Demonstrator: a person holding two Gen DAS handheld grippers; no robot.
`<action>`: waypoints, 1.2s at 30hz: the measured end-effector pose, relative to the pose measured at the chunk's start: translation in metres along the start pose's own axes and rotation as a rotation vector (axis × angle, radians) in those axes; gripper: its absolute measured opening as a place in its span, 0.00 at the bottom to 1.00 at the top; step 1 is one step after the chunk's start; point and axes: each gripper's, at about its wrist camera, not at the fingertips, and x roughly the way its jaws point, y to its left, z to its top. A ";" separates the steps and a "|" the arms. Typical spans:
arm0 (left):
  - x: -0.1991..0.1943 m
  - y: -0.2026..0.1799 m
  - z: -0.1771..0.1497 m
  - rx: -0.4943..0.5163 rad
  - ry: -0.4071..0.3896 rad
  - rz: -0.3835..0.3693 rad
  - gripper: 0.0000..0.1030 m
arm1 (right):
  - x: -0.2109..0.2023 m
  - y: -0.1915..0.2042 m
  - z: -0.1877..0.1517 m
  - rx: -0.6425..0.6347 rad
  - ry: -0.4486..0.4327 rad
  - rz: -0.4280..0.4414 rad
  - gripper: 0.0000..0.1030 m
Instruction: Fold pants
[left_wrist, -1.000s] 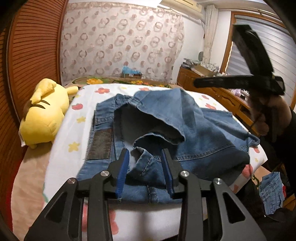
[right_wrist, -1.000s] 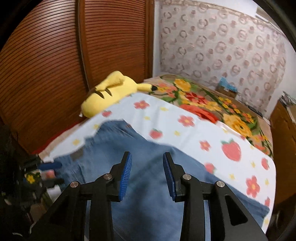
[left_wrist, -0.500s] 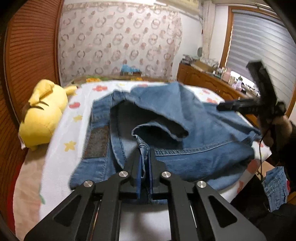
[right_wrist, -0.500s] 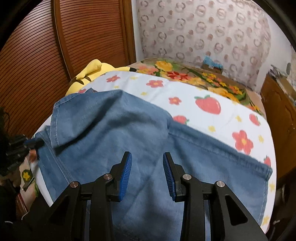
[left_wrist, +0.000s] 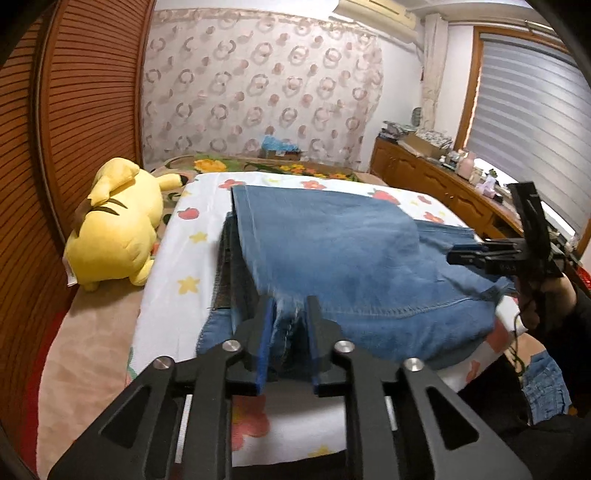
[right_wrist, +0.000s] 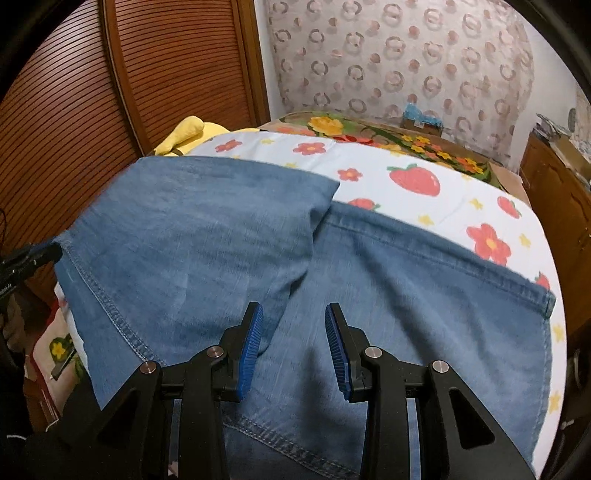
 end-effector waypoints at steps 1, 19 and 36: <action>0.002 0.001 0.000 -0.002 0.004 -0.002 0.28 | 0.001 0.000 -0.002 0.001 0.002 -0.001 0.35; 0.020 -0.023 0.004 0.012 0.024 -0.032 0.82 | 0.002 -0.005 -0.037 0.056 -0.003 -0.052 0.35; 0.050 -0.073 0.005 0.056 0.067 -0.039 0.82 | 0.001 0.008 -0.059 -0.016 -0.068 -0.119 0.40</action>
